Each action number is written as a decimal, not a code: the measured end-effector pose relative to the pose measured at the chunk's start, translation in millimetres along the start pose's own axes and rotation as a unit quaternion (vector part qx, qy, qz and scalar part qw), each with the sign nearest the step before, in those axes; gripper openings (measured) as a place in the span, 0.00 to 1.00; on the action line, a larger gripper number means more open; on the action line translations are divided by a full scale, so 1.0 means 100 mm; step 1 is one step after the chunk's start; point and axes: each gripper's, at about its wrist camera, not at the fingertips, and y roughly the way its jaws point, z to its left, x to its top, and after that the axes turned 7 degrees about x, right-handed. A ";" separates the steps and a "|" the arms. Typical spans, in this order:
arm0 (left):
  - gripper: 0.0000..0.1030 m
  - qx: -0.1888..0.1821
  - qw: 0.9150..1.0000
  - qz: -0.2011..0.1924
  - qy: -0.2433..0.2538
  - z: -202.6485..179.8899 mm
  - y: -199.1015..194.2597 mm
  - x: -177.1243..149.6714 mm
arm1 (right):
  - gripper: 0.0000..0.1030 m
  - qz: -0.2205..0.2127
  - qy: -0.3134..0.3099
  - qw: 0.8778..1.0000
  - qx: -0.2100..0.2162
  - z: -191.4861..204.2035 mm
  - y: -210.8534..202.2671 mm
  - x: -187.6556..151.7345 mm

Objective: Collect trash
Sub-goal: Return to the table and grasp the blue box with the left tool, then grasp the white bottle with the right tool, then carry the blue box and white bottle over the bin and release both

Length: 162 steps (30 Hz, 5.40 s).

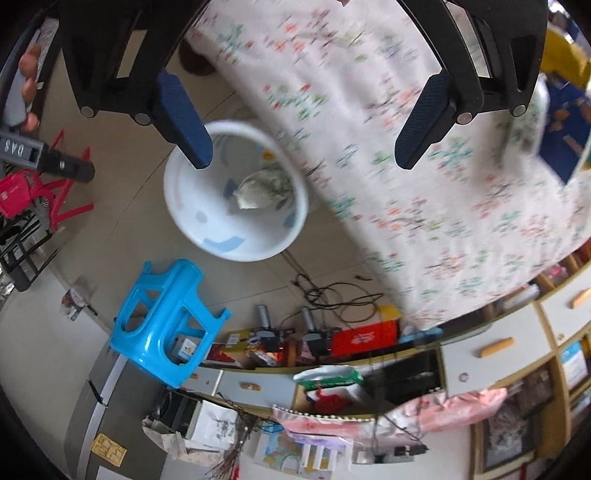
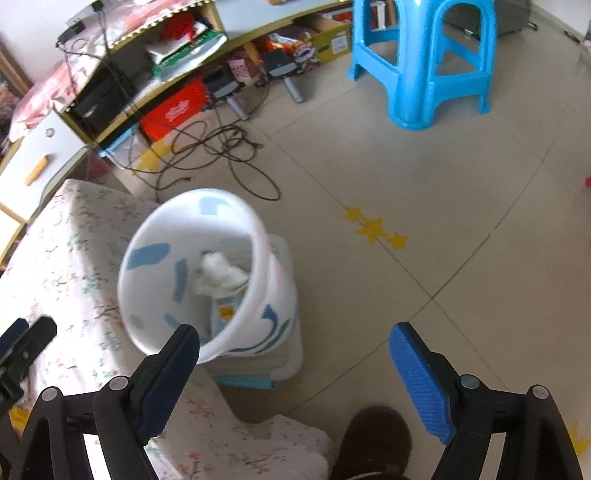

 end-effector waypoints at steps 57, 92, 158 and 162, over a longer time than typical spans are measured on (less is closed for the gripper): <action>0.55 0.041 0.986 0.119 -0.105 2.59 -0.75 -1.29 | 0.89 0.103 -0.177 0.977 0.063 2.55 0.76 -0.91; 0.55 0.078 0.973 0.037 -0.214 3.25 -1.56 -1.58 | 0.42 0.166 -0.193 0.960 0.114 3.82 1.76 -1.24; 0.55 -0.080 0.996 0.027 -0.021 0.18 0.12 -0.24 | 0.69 0.039 -0.016 0.999 0.031 0.21 0.29 -0.10; 0.55 -0.082 0.996 0.025 -0.001 -0.03 0.24 -0.18 | 0.69 0.040 -0.028 0.999 0.007 0.03 0.28 -0.11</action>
